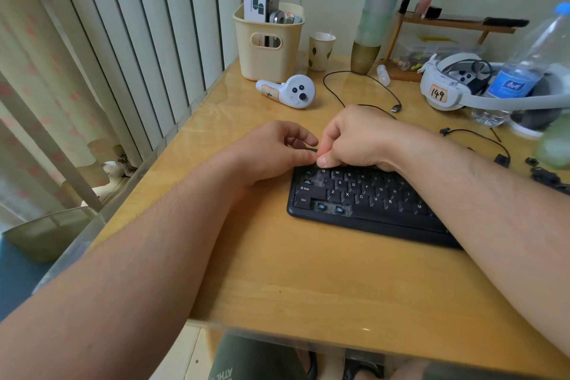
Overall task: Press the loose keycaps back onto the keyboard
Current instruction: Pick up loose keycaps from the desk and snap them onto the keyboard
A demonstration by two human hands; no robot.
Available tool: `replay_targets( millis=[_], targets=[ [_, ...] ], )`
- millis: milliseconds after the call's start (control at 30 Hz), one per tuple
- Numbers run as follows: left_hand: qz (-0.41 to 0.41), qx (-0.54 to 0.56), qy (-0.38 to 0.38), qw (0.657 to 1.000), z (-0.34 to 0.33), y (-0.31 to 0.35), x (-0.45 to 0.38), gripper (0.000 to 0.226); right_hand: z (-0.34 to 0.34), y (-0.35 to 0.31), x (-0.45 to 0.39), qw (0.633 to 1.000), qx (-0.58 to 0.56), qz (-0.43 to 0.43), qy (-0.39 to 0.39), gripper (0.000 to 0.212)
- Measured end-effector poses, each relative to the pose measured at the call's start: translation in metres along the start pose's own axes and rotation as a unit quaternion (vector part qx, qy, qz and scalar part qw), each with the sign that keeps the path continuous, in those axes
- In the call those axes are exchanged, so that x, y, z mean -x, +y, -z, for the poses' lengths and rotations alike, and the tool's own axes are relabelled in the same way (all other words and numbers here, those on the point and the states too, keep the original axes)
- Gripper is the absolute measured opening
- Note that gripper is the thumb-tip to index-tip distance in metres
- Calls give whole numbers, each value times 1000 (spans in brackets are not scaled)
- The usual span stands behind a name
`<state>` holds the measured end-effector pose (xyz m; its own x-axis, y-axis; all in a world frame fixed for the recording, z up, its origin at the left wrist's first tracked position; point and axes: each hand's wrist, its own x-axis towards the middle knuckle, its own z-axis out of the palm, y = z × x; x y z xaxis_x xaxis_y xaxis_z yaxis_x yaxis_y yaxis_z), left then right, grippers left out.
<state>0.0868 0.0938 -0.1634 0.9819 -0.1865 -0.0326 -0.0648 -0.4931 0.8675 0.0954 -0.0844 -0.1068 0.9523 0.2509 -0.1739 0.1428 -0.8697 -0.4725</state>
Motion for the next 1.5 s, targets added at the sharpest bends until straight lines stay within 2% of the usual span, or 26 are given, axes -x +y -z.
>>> replay_targets(
  millis=[300, 433, 567, 700, 900, 1133, 1500],
  targets=[
    [3, 8, -2, 1000, -1, 0, 0, 22, -2, 5, -4, 1000, 1, 14, 5, 11],
    [0, 13, -10, 1000, 0, -1, 0, 23, -4, 11, 1, 998, 27, 64, 11, 9],
    [5, 10, -12, 1000, 1, -1, -1, 22, -11, 16, 4, 993, 46, 96, 55, 7],
    [5, 12, -12, 1000, 0, -1, -1, 21, -13, 21, 5, 994, 11, 95, 50, 5],
    [3, 9, -10, 1000, 0, 0, 0, 22, -16, 17, 11, 986, 93, 115, 73, 2],
    [8, 6, -3, 1000, -1, 2, 1, 20, -19, 22, 11, 987, 85, 100, 91, 4],
    [11, 13, 1, 1000, -2, 3, 2, 20, -11, 11, 7, 987, 113, 92, 74, 10]
  ],
)
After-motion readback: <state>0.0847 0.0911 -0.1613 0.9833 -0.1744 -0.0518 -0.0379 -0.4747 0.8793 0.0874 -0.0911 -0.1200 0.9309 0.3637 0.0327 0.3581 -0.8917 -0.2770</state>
